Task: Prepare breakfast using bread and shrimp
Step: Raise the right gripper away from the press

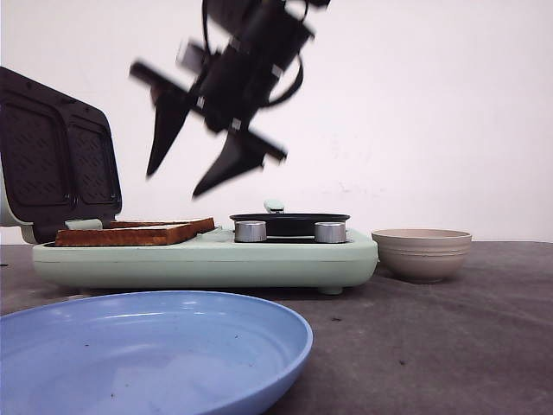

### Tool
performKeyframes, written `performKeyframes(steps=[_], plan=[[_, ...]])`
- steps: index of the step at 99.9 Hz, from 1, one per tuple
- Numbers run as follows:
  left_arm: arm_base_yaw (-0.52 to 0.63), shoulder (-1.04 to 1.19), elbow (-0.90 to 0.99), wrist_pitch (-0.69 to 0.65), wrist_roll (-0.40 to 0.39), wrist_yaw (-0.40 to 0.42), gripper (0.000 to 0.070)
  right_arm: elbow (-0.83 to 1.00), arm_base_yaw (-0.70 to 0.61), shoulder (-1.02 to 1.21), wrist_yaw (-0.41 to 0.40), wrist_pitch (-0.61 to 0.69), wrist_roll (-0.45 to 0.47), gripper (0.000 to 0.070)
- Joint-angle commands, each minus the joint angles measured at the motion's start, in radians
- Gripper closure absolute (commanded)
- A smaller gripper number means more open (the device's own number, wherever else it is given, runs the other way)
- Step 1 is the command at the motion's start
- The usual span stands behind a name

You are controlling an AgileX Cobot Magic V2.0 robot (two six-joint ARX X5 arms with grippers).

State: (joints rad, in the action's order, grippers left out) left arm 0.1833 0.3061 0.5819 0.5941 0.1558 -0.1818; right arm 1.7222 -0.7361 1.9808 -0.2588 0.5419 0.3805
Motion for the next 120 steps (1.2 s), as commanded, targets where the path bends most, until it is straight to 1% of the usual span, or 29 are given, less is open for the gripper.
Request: performKeyframes(steps=[1, 15, 38, 60, 72, 85, 102, 113, 120], plan=[[0.0, -0.001, 0.004, -0.014, -0.009, 0.002, 0.0, 0.031, 0.0, -0.035, 0.032, 0.002, -0.055, 0.0353], [0.0, -0.001, 0.004, -0.014, -0.01, 0.002, 0.0, 0.03, 0.02, -0.116, 0.103, 0.056, -0.128, 0.0353], [0.0, -0.001, 0.004, -0.015, -0.017, 0.003, 0.0, 0.029, 0.051, -0.234, 0.18, 0.111, -0.21, 0.0353], [0.0, -0.001, 0.004, -0.015, -0.017, 0.003, 0.0, 0.003, 0.079, -0.333, 0.189, 0.117, -0.24, 0.0353], [0.0, -0.001, 0.004, -0.015, -0.016, 0.007, 0.0, -0.041, 0.093, -0.393, 0.197, 0.105, -0.249, 0.0353], [0.0, -0.001, 0.004, -0.016, -0.016, 0.008, 0.0, -0.164, 0.1, -0.488, 0.216, 0.026, -0.257, 0.0354], [0.0, -0.001, 0.004, -0.015, -0.016, 0.009, 0.0, -0.423, 0.106, -0.668, 0.261, -0.129, -0.28, 0.036], [0.0, -0.001, 0.004, -0.015, -0.016, 0.01, 0.0, -0.579, 0.106, -0.792, 0.311, -0.161, -0.306, 0.0361], [0.0, -0.001, 0.004, -0.015, -0.016, 0.01, 0.0, -0.674, 0.108, -0.872, 0.317, -0.18, -0.306, 0.0361]])
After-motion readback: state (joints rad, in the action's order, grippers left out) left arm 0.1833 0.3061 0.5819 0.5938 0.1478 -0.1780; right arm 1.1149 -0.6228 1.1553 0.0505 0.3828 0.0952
